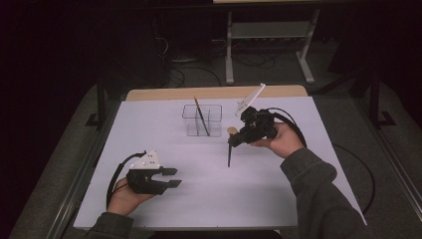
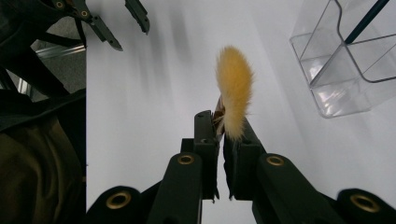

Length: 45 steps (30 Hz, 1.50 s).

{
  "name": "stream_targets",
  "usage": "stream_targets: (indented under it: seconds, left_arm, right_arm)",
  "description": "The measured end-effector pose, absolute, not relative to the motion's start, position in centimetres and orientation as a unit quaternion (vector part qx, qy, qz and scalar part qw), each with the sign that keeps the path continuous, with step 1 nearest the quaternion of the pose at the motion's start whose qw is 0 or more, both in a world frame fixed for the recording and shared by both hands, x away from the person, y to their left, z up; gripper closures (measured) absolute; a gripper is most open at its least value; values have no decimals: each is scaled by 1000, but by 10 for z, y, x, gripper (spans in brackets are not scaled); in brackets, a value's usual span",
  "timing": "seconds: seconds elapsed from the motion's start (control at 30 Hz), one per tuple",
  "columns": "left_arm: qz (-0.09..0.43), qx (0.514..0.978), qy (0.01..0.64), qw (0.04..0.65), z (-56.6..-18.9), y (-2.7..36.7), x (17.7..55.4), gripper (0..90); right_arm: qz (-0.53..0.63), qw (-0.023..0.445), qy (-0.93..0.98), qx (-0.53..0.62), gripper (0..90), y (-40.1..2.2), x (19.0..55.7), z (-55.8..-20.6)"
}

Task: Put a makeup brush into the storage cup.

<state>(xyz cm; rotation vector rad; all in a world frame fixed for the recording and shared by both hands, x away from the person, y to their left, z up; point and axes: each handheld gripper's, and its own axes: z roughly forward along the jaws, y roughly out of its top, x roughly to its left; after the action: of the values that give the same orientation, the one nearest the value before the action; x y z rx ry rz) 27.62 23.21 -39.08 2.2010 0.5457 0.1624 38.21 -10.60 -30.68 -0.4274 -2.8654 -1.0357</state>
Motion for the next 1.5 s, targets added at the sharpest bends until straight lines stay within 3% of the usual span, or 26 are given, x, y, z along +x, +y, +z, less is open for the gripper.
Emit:
stream_targets:
  seconds: [1.5]
  left_arm:
    - [71,878,222,418,-390,235,274,432]
  right_arm:
    - [-339,12,-929,-148,833,-91,415,-276]
